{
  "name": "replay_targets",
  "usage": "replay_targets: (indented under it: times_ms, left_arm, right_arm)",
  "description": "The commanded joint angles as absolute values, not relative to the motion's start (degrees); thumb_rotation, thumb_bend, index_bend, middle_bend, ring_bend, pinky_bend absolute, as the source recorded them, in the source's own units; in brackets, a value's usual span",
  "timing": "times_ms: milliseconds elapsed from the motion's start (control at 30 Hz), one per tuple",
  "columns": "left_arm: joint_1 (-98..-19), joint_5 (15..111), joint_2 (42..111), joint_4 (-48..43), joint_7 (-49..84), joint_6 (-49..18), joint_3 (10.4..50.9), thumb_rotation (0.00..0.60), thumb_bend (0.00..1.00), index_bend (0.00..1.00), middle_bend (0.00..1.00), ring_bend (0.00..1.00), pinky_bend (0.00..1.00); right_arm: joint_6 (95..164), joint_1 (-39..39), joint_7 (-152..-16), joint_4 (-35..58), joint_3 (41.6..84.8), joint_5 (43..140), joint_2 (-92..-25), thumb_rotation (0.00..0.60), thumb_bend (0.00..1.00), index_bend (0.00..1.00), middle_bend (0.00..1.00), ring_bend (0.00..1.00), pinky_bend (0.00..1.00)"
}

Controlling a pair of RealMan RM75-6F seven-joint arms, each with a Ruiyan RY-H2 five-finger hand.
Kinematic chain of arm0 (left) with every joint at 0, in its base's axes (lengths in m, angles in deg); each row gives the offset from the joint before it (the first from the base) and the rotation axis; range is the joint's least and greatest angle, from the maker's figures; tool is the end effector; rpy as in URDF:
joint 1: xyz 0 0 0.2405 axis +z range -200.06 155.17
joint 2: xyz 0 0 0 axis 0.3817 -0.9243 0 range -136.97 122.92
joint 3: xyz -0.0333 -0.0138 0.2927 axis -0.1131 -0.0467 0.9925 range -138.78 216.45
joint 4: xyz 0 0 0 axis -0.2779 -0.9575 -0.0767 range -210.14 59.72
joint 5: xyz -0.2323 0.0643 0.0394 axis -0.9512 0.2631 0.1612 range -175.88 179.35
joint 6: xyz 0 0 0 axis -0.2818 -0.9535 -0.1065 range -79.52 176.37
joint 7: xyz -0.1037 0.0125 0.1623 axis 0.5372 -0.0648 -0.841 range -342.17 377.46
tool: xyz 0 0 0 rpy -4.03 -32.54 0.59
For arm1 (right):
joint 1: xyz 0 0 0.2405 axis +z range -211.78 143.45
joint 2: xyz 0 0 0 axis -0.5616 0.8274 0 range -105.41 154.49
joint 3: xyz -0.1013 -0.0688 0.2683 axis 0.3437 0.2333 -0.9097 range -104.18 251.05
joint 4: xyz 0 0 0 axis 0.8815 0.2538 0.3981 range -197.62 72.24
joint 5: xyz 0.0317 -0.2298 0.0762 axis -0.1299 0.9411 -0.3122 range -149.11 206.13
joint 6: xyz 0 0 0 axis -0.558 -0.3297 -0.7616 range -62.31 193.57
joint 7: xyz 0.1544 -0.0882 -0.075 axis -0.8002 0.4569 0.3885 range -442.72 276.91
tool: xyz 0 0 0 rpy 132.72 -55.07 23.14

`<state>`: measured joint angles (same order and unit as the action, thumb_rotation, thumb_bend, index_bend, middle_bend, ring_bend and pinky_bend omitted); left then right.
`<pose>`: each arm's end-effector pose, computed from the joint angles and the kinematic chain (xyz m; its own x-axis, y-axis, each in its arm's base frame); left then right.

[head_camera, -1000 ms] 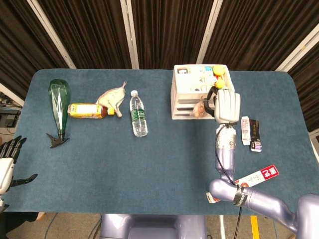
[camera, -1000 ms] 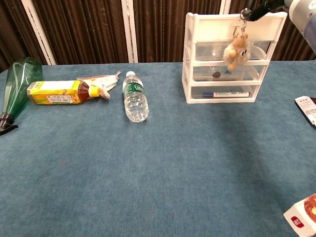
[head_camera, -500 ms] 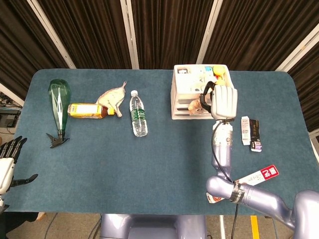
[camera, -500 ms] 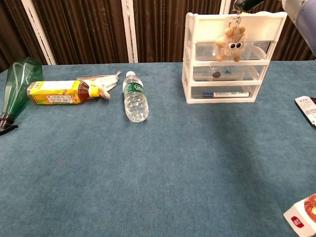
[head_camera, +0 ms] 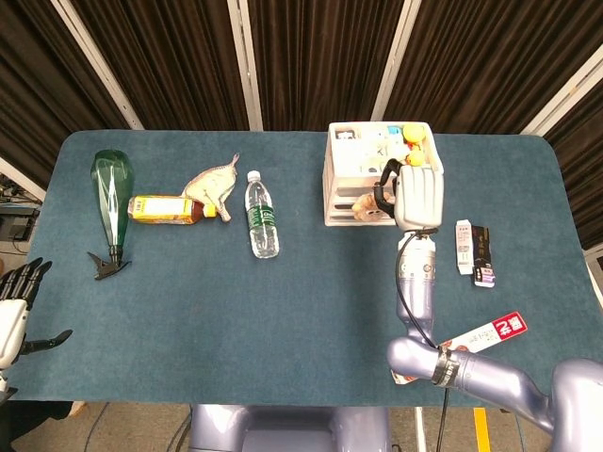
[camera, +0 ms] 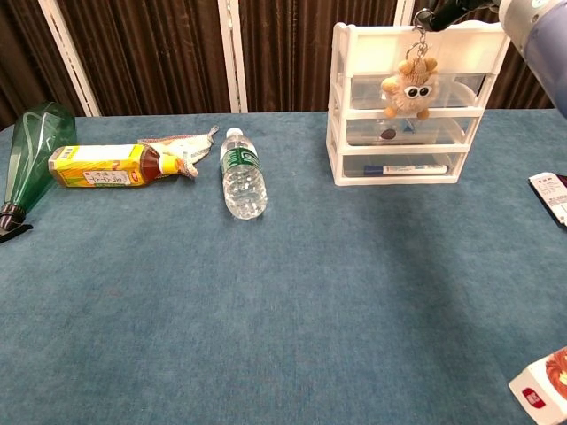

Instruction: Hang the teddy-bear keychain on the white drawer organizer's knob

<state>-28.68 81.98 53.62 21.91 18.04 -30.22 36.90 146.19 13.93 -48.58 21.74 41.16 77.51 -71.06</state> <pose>-0.3668 0.2372 0.1416 0.3521 0.1227 0.9279 0.9300 0.0657 -0.3616 -0.0923 -0.4945 0.0526 0.2038 0.2516 0.9461 -0.9778 0.0038 0.2096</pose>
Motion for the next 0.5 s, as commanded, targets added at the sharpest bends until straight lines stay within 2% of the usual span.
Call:
replay_targets:
  times_ms: [33, 500]
  left_arm:
    - [-28.7, 81.9, 53.6, 21.9, 18.0, -30.2, 36.9, 0.6, 0.0, 0.0, 0.0, 0.0, 0.0]
    - [-28.9, 81.5, 53.4, 22.2, 18.3, -29.6, 36.9, 0.6, 0.0, 0.0, 0.0, 0.0, 0.0]
  right_arm:
    - [146.1, 14.2, -48.9, 21.2, 41.1, 77.4, -71.4, 0.6, 0.37, 0.63, 1.0, 1.0, 0.97]
    - [144.8, 16.5, -49.9, 17.1, 40.1, 76.2, -72.7, 0.6, 0.37, 0.63, 1.0, 1.0, 0.97]
